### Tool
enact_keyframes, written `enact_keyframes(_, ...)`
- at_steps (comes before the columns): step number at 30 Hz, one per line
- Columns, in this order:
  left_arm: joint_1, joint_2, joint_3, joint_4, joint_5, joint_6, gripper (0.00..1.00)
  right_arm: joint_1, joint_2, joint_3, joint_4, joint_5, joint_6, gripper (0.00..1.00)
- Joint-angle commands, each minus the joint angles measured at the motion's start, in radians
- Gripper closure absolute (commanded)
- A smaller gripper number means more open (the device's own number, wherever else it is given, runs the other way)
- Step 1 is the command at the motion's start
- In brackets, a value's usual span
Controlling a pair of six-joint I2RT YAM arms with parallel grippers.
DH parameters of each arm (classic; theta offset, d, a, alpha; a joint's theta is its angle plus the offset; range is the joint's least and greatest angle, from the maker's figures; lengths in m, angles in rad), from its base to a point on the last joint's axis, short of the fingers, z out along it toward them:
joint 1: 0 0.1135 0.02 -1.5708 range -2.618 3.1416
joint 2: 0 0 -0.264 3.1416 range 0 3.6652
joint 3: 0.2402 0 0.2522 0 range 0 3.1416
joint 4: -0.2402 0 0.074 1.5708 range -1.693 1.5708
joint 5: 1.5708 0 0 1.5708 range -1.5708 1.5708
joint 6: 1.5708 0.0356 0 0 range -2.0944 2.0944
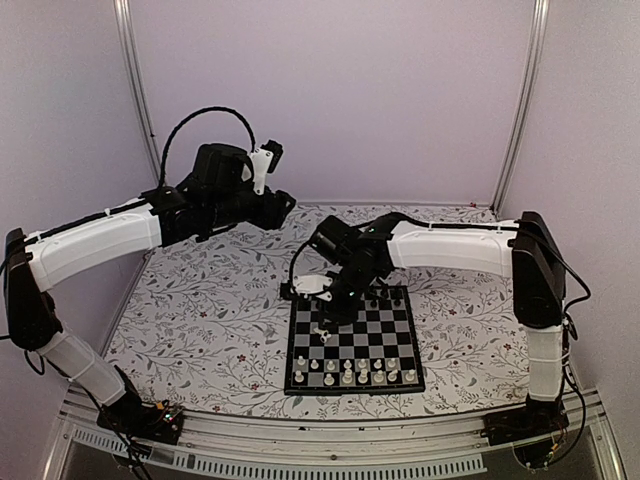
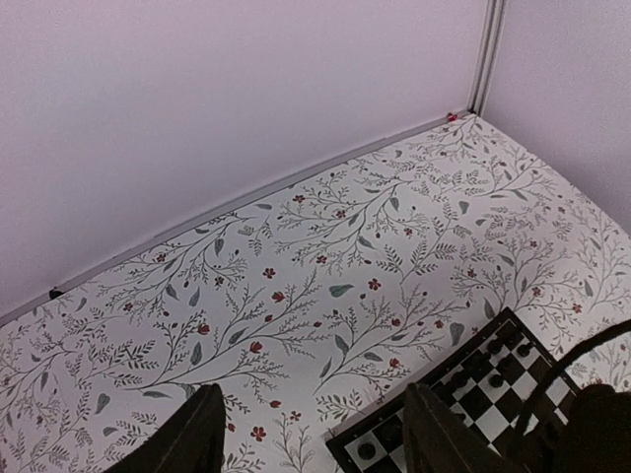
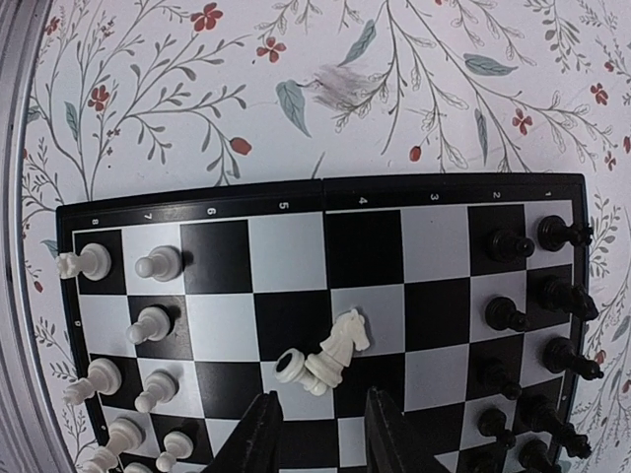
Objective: Set up the chess pieces on the board
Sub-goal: Pick up the chess piece from the chessboard.
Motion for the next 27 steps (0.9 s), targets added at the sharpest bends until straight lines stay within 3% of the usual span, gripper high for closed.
enact_keyframes(1, 0.017, -0.016, -0.004, 0.005, -0.003, 0.002, 0.36, -0.009, 0.049, 0.025, 0.023, -0.022, 0.047, 0.68)
enact_keyframes(27, 0.017, -0.016, -0.002, 0.002, 0.013, 0.0, 0.36, -0.02, 0.119, 0.011, 0.042, 0.027, 0.092, 0.68)
